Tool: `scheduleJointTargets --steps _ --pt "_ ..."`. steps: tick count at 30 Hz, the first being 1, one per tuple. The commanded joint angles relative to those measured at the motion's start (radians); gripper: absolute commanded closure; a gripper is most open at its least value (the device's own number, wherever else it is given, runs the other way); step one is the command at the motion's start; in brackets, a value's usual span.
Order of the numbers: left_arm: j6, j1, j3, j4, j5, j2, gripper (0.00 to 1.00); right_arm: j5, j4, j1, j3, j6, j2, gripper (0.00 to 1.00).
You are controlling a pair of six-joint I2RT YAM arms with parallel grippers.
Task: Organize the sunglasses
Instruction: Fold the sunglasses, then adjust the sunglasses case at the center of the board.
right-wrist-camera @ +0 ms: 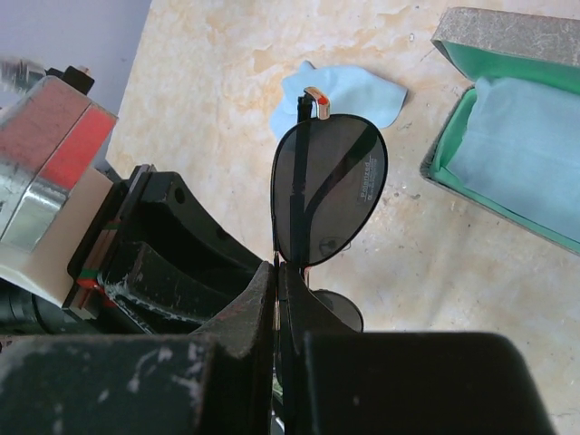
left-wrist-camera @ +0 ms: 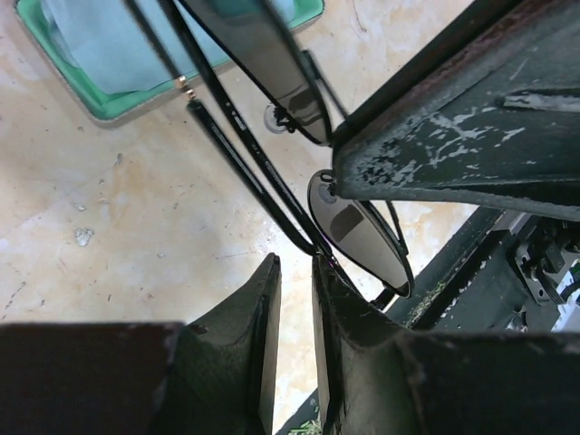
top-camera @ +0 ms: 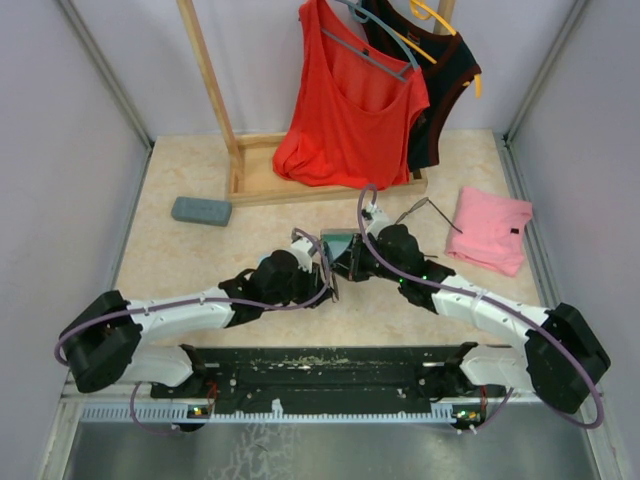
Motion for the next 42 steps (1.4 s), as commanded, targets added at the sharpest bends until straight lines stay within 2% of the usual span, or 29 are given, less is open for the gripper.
scheduleJointTargets --steps 1,5,13,21,31,42 --pt "-0.005 -0.016 0.039 0.062 0.033 0.009 0.74 -0.014 0.088 -0.006 0.007 0.016 0.009 1.00" --pt "0.004 -0.018 0.036 0.048 0.015 -0.011 0.72 0.036 0.058 -0.006 -0.001 0.009 -0.009 1.00" --pt "0.050 -0.016 0.023 -0.039 -0.118 -0.107 0.62 0.212 -0.136 -0.006 -0.008 -0.045 -0.129 1.00" --pt "0.098 -0.006 0.019 -0.058 -0.203 -0.165 0.57 0.277 -0.261 -0.006 -0.023 -0.058 -0.233 1.00" --pt "0.121 0.080 0.026 -0.028 -0.177 -0.151 0.57 0.262 -0.345 -0.019 -0.030 -0.019 -0.277 1.00" --pt "0.150 0.272 0.025 0.079 -0.028 -0.093 0.54 0.157 -0.349 -0.121 -0.077 0.010 -0.322 1.00"
